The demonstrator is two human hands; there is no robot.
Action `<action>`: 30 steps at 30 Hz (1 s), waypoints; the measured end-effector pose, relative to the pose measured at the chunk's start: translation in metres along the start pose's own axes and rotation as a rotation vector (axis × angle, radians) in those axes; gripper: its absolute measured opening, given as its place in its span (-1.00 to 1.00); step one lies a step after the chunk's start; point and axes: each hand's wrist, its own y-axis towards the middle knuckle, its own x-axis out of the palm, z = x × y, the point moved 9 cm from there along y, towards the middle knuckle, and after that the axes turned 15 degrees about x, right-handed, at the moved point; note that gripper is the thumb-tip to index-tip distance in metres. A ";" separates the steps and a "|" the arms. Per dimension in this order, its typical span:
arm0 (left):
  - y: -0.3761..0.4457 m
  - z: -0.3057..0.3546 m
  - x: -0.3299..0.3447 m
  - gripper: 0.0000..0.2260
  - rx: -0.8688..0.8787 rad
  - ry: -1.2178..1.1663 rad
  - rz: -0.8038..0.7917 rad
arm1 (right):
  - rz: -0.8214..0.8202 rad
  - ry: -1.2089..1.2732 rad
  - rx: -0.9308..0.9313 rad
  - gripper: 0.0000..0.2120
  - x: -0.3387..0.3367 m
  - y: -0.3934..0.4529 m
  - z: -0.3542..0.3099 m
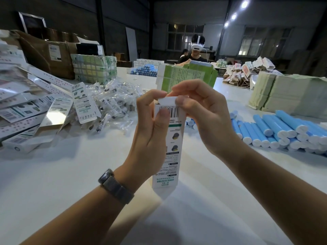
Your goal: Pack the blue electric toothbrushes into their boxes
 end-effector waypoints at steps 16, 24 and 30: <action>-0.001 0.001 0.002 -0.77 -0.072 -0.101 0.001 | -0.045 -0.025 -0.049 -0.94 -0.003 -0.006 -0.011; -0.002 0.000 0.003 -0.79 -0.071 -0.091 -0.003 | -0.043 -0.043 -0.071 -0.93 -0.005 -0.008 -0.010; -0.003 0.001 0.003 -0.86 -0.085 -0.120 0.017 | -0.023 -0.117 -0.082 -0.92 -0.004 -0.012 -0.013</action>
